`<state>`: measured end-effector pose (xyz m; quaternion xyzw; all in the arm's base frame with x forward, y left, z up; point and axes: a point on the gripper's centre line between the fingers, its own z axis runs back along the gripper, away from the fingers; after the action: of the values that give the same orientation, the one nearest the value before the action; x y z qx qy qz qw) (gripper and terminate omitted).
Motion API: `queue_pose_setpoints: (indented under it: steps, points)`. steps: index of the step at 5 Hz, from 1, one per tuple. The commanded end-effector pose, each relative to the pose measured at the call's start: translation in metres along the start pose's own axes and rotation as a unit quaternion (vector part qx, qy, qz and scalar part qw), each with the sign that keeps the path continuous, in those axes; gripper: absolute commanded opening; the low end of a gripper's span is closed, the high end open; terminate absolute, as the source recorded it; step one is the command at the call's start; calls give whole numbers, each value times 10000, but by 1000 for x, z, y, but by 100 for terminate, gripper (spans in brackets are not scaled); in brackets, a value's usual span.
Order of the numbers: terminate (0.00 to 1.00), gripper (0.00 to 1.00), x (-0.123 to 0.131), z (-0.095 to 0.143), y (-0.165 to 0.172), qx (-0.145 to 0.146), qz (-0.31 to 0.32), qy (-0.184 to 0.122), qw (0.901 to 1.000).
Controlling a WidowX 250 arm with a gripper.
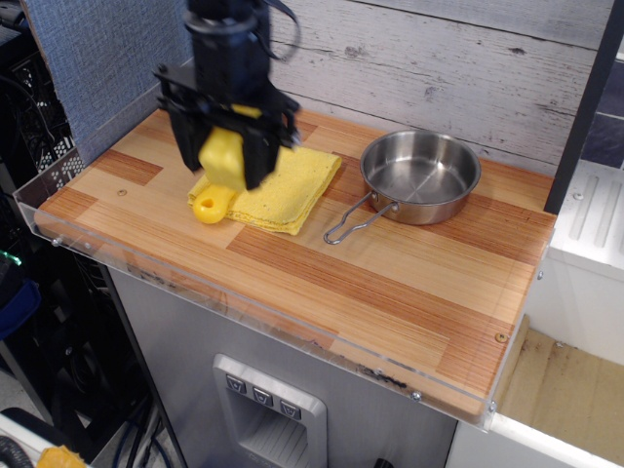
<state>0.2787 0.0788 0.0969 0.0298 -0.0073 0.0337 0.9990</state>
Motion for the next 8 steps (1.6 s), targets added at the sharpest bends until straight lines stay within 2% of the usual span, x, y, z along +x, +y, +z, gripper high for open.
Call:
queue_pose_setpoints:
  steps: [1,2,3,4,6,8]
  points:
    - [0,0,30,6,67,211,285,13,9994]
    - [0,0,41,4,88,424,272,0,9987]
    - [0,0,46,-3,101,518,219,98,9984]
    - [0,0,42,-13,109,578,191,177,9980]
    - [0,0,39,-44,129,678,300,570,9956]
    - [0,0,37,-63,151,864,493,822,9916]
